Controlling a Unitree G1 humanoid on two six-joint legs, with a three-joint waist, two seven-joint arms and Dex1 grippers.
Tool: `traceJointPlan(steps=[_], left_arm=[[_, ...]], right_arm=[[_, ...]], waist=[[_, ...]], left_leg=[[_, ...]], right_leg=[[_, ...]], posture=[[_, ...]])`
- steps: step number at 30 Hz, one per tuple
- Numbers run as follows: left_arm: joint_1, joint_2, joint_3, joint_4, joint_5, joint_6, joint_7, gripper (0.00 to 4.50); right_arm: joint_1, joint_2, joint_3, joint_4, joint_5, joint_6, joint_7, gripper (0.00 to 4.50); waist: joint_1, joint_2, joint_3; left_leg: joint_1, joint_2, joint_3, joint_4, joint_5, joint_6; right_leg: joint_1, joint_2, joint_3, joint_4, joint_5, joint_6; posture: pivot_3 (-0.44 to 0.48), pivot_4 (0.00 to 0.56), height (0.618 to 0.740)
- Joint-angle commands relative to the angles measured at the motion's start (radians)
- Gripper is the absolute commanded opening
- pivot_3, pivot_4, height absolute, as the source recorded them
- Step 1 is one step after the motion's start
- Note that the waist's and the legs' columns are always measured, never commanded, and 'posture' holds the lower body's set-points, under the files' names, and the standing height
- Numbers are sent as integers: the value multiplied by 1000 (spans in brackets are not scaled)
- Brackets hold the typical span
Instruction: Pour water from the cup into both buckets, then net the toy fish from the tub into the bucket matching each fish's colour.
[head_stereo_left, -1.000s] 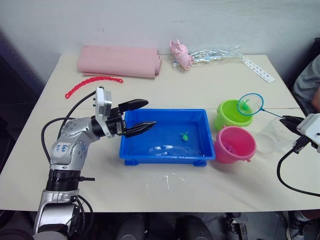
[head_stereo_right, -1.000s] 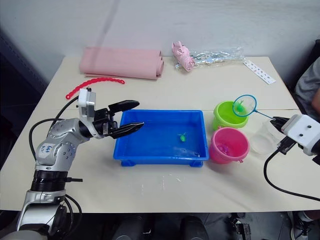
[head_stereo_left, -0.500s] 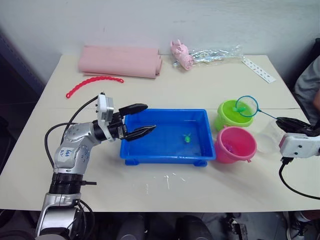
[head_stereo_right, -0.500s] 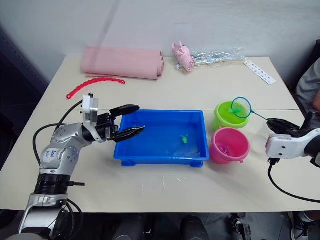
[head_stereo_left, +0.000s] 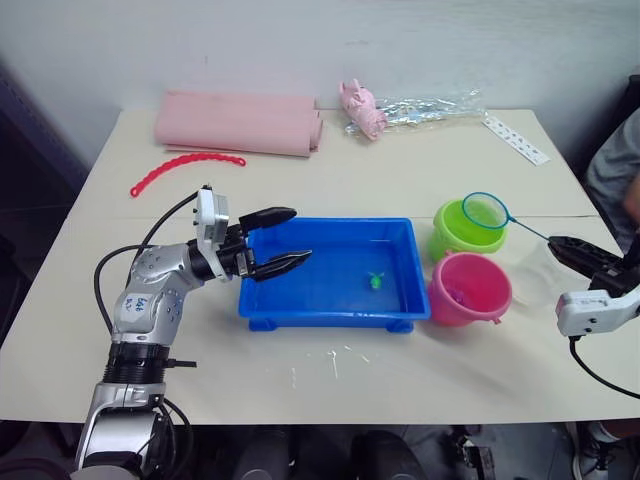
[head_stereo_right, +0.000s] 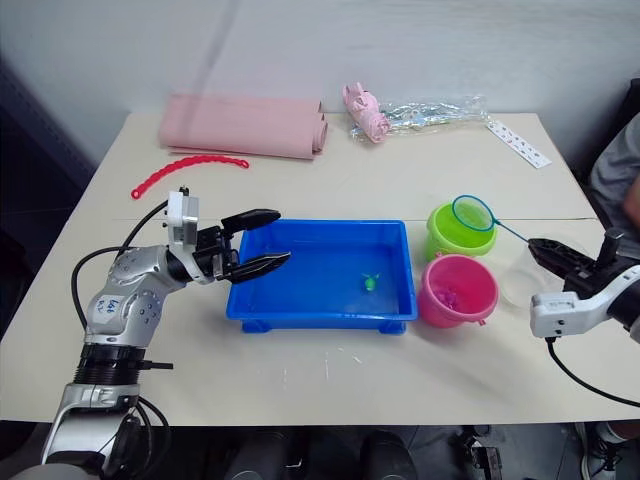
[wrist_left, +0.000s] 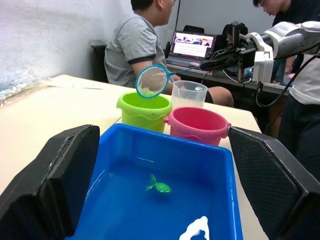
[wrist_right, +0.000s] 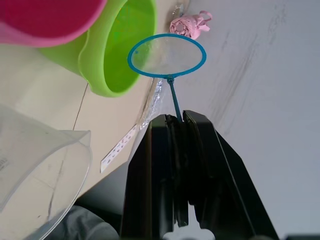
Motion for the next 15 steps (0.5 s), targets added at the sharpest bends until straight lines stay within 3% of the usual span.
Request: traceJointPlan(steps=[1,3,8,11,15], left_arm=[[-14,-10,4,5,3,-27,-8,4460],[-14,-11,4,6,2,-31,-11,4460],[-1,17,17,4,-17,-27,-52,4460],[15,65,29,10,-14,-22,-89,4460],[37,114,45,27,-4,-36,-112,4460]], right_arm=[[5,-13,-61,5,98,20,17,0],[-4,7,-72,-4,221,57,64,0],[-46,-4,-8,-181,898,317,438,0],[-118,-46,35,-288,1067,525,568,0],[-212,-120,156,-384,1123,749,691,0]], waist=[[-1,0,0],[-2,0,0],[-9,0,0],[-20,0,0],[-21,0,0]], left_leg=[[0,0,0,0,0,0],[0,0,0,0,0,0],[0,0,0,0,0,0],[0,1,0,0,0,0],[0,1,-1,0,0,1]], right_leg=[[0,0,0,0,0,0],[0,0,0,0,0,0],[0,1,-1,1,0,0],[0,1,-1,1,0,0],[1,0,-1,1,0,0]], posture=[[0,150,740],[0,150,740],[0,150,740],[0,150,740],[0,150,740]])
